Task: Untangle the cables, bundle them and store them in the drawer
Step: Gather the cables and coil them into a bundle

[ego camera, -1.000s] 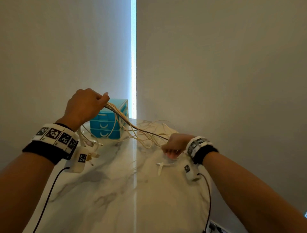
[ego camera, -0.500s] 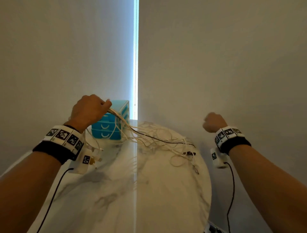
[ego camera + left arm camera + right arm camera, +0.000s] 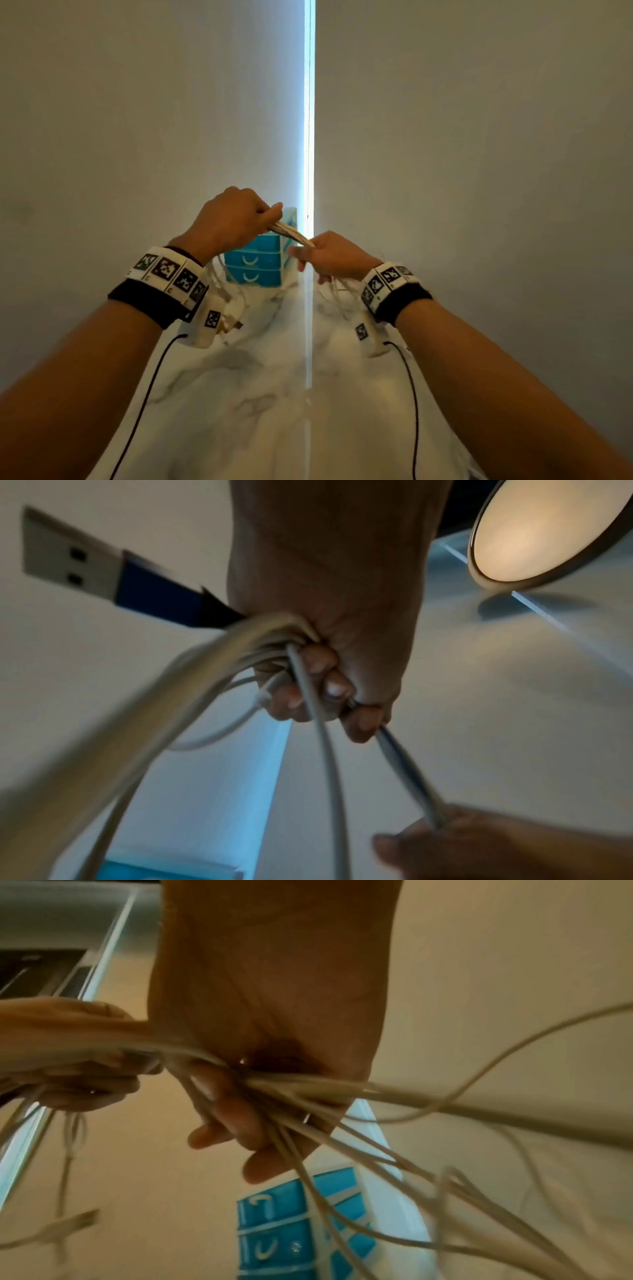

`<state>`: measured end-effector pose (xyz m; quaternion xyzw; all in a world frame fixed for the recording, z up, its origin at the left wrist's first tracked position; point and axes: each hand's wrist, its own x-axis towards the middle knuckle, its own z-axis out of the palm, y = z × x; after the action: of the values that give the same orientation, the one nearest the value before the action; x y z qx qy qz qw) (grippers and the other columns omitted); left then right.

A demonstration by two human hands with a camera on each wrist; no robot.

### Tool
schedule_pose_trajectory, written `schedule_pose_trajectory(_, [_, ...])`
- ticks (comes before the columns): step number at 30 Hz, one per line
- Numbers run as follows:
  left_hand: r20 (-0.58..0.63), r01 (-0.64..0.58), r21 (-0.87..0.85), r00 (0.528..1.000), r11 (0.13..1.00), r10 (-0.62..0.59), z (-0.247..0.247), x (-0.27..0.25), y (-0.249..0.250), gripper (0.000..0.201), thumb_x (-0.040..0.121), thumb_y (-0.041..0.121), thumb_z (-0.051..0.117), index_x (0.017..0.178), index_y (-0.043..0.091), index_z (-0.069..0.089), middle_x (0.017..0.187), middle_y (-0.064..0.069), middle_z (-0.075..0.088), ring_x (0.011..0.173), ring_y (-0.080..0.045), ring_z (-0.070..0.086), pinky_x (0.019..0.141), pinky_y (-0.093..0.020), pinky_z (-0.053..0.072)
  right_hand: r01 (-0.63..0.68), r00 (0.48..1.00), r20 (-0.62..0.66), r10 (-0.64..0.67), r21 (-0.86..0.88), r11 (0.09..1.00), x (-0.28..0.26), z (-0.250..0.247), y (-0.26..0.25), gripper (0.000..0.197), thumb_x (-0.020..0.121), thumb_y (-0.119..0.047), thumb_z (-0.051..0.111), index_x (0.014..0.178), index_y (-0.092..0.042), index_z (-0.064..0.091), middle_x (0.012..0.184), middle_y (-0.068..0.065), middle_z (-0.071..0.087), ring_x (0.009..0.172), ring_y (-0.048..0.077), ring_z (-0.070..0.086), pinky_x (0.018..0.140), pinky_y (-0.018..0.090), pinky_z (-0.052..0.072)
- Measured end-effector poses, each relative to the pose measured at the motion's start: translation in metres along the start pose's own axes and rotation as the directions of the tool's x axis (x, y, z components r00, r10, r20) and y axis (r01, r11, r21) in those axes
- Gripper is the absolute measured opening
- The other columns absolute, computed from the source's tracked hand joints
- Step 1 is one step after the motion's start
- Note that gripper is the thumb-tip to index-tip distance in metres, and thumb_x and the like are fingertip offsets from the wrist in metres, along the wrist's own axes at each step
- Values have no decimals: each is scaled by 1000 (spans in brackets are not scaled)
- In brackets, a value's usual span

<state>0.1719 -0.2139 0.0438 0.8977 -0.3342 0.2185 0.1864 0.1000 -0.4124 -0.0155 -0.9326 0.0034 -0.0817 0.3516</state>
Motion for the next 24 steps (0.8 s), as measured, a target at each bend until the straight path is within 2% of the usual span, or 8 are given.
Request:
schedule_pose_trajectory(3, [32,34,-28,999,999,-34,13,-7,-11,56,108,54,47,76,21,80,64,-6,66,57,-20,55,53,-29,34,-31,998,-60,5,-452,891,2,-26,11,54,108,-57,47,89,-16,76,79,4,68,81,23,69,79,39,57])
schedule_pose_trajectory(7, [25,35,-23,999,999,-35,21,-8,2,60,109,58,42,77,21,76,64,-5,63,56,-21,56,53,-31,40,-249,954,-298,-24,-837,487,2,-75,31,50,104,-60,45,118,-21,75,126,10,58,126,37,50,100,49,44])
schedule_pose_trajectory(12, [66,-92,7,994,996,92,41,-5,54,75,105,73,27,71,19,69,67,-4,59,62,-21,59,73,-43,58,-505,850,-504,156,-692,516,-12,-150,48,43,103,-55,57,105,-13,65,84,6,52,86,33,57,84,41,47])
schedule_pose_trajectory(15, [4,-233,-53,972,971,233,38,2,82,58,110,61,36,99,21,75,80,-10,69,72,-27,68,84,-50,60,-534,681,-706,-195,-661,528,-23,-186,71,47,110,-43,44,109,-8,74,94,17,62,92,41,61,79,48,47])
schedule_pose_trajectory(17, [-33,-337,-64,941,939,336,35,5,94,29,113,50,44,110,40,70,82,-9,67,75,-29,68,88,-51,60,-555,605,-737,-302,-661,504,-38,-202,88,45,110,-36,44,115,-4,75,107,24,64,106,47,57,81,53,48])
schedule_pose_trajectory(19, [4,-358,-64,933,932,359,40,6,101,27,112,50,43,96,44,63,74,-3,60,73,-26,64,87,-48,58,-593,724,-686,-76,-674,440,-49,-204,105,44,106,-39,51,129,-6,70,123,25,63,121,48,53,96,55,49])
schedule_pose_trajectory(21, [59,-314,-41,947,949,316,56,5,104,53,109,61,37,72,32,60,66,1,54,69,-22,60,82,-43,55,-599,797,-501,337,-729,332,-54,-194,120,74,97,-67,62,142,-9,61,144,20,60,136,42,51,114,52,43])
schedule_pose_trajectory(24, [87,-266,-40,959,963,268,79,3,91,66,107,68,31,59,28,52,62,3,54,62,-14,56,78,-39,54,-391,761,-55,646,-834,389,-59,-161,98,120,69,-78,84,165,-26,34,169,5,39,154,33,39,125,47,33])
